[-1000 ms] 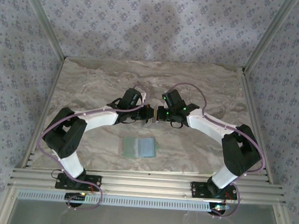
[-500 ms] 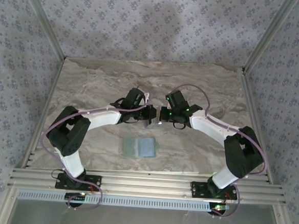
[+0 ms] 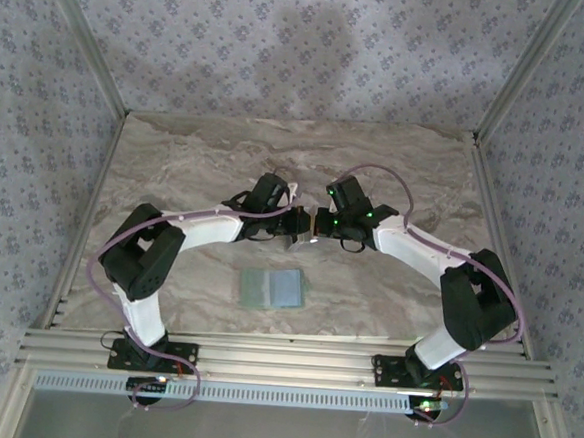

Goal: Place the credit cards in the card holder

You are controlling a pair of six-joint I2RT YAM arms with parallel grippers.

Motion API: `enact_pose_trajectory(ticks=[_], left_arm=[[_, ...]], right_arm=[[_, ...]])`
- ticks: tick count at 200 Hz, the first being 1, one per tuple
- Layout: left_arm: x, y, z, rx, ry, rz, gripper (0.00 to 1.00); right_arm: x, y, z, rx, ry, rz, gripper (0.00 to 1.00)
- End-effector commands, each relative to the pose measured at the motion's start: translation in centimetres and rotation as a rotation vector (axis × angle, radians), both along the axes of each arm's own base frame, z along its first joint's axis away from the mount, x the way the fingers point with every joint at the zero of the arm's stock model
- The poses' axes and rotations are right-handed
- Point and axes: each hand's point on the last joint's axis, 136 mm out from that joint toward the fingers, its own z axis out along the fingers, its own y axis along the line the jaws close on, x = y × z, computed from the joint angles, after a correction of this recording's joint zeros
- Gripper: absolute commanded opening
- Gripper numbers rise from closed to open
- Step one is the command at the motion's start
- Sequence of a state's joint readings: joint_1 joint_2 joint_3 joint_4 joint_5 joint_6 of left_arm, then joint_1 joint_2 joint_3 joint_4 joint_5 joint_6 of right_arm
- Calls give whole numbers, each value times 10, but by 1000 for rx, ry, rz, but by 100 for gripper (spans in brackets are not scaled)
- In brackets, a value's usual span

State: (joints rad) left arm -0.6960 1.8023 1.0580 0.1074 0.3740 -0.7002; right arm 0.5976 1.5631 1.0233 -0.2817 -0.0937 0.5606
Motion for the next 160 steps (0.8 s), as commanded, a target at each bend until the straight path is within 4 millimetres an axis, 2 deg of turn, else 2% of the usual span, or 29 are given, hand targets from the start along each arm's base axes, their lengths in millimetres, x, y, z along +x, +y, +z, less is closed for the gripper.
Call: enact_pose_trajectory(ticks=[1,77,160], left_arm=[[4,-8,3,-13,-4,-1,9],[3,-14,-12,6,10,-6,8],[2,-11,-27,23,26,2,8]], right_arm=[[-3,-6,2,8,9,-19,1],[-4,2,2,42,20,9,4],[-7,17,-4,162,76,56,25]])
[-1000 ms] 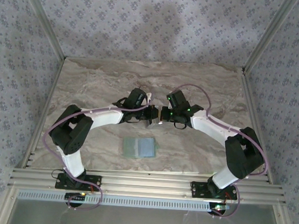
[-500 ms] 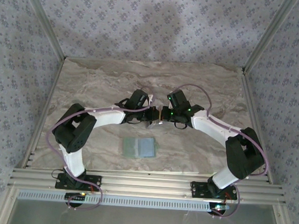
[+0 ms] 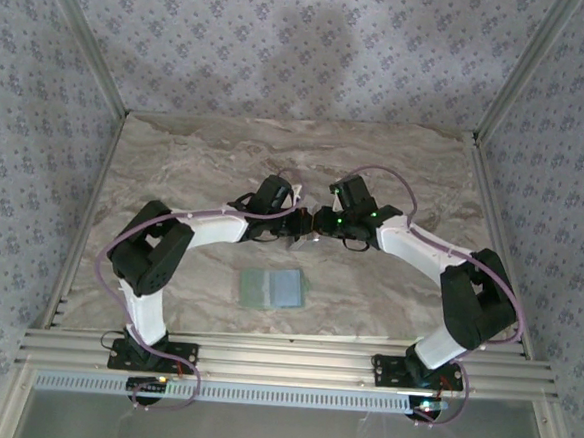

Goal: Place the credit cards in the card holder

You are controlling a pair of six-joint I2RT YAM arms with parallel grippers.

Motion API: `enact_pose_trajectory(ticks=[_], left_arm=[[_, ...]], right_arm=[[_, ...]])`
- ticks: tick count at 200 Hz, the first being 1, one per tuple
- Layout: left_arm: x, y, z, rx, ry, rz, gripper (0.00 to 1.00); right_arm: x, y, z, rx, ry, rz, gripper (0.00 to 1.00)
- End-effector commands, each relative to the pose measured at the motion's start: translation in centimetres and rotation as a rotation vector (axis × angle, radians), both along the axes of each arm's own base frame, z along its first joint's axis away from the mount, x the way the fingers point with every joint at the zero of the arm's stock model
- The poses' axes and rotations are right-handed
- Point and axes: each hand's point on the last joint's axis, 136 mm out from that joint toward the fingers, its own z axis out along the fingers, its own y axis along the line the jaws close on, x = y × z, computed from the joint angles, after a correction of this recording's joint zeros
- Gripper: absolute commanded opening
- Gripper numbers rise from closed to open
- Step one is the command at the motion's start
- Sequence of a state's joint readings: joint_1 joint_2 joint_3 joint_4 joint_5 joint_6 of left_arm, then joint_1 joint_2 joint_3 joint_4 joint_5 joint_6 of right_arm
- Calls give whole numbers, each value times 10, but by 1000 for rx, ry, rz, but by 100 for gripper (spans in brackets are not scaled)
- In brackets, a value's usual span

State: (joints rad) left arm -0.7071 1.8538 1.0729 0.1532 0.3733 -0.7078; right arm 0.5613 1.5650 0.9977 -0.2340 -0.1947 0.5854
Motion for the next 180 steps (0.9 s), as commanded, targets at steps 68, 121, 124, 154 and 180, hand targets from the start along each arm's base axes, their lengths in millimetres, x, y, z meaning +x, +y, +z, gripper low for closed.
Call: enact_pose_trajectory(ticks=[68,121,124,154,180], left_arm=[[-2,-1,-18,34,26,5,8],[-3,2,-2,-35,26,6,7],[-4,2,0,-46,28,4,7],[-4,15,27,-89,-2,11,9],[-5,24,38,-108,-15,19,10]], right_arm=[[-3,10,-1,132,48,19,21],[1,-9,-8,-8,19,-23,26],[1,-9,-8,-13,17,-22,26],[1,-13,-5,-83,-13,-24,29],[3,-15,-6,-141,-33,-18,34]])
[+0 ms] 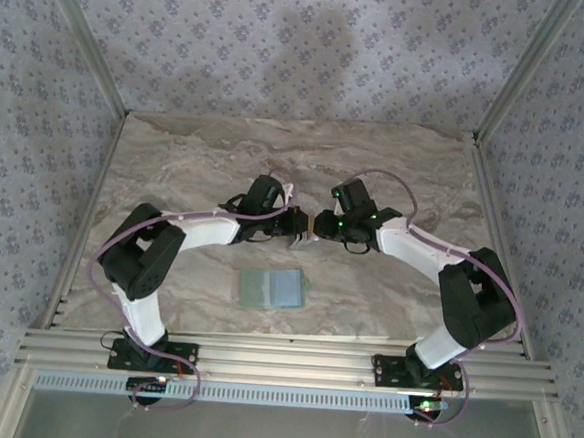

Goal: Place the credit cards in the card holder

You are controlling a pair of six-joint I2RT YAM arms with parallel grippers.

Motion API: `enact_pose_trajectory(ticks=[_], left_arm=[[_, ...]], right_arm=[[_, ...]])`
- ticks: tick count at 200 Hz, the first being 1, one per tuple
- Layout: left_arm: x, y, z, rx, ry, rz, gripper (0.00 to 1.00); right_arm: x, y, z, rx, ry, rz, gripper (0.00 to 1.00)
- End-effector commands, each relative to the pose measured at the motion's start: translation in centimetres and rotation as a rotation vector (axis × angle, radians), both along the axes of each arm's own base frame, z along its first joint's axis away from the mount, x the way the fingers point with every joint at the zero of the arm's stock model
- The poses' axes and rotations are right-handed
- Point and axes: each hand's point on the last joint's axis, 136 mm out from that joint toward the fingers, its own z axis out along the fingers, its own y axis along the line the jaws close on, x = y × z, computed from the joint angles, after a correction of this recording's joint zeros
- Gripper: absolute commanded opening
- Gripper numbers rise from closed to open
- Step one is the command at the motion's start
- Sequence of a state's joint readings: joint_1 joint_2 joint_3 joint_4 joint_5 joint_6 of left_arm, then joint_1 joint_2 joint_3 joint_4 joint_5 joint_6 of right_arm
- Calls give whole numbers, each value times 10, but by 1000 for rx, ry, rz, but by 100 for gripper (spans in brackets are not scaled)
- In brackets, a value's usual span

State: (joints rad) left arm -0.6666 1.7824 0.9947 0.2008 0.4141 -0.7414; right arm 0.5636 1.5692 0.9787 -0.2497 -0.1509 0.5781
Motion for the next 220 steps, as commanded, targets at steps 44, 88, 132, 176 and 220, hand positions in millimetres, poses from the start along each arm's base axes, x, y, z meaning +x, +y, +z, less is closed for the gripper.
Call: enact_pose_trajectory(ticks=[44,88,132,176,220], left_arm=[[-2,19,24,-61,-30,21,13],[-3,36,10,-19,-32,59,21],[-10,41,-15,37,-12,68,28],[-16,46,-27,123,-21,91,31],[-21,59,-32,220,-41,145,35]], right_arm=[[12,0,0,-157,-50,21,39],[18,6,-9,-186,-43,37,41],[24,11,-19,-227,-43,42,41],[21,12,-26,-317,-48,42,38],[20,16,-14,-420,-108,40,39]])
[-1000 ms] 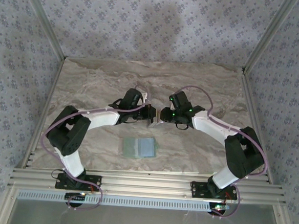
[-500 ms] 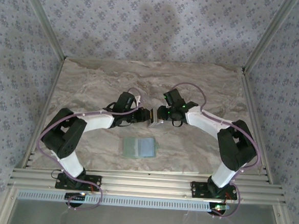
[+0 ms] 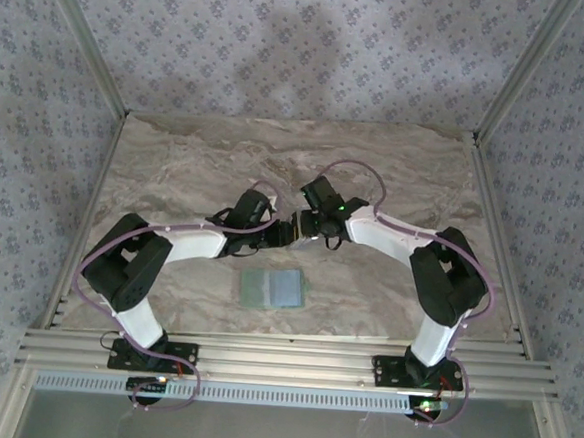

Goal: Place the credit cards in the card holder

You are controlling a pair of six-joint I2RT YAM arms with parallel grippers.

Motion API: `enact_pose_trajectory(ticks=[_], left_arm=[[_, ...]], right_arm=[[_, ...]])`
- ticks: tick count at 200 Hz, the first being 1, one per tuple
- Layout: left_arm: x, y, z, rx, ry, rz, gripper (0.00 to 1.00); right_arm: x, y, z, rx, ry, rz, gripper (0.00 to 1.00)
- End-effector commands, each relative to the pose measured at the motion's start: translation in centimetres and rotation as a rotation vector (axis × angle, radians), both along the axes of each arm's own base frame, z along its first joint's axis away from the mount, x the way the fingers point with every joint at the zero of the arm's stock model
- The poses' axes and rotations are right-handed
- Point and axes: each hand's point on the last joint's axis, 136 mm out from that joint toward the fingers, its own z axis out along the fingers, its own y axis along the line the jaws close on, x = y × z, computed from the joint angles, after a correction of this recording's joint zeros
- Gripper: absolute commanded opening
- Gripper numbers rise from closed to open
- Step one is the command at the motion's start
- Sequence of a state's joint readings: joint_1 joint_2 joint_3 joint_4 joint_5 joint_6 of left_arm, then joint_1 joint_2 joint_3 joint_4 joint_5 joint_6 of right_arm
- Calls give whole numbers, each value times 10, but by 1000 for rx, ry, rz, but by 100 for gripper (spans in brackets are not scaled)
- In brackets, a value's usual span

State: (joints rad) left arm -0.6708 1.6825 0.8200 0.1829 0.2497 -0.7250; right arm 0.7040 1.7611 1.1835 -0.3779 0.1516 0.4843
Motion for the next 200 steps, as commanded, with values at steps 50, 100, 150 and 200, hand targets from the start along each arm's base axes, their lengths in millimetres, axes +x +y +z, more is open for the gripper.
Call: enact_pose_trajectory(ticks=[50,100,150,200], left_arm=[[2,13,-1,92,-32,44,36],[10,12,5,88,-50,74,43],[19,5,8,78,-60,82,46],[32,-1,-4,114,-52,83,46]], right_arm=[[0,0,1,-243,-60,5,39],[-1,-6,10,-306,-90,-3,41],[-3,-9,9,-326,-91,3,46],[-2,-10,4,-338,-79,7,46]])
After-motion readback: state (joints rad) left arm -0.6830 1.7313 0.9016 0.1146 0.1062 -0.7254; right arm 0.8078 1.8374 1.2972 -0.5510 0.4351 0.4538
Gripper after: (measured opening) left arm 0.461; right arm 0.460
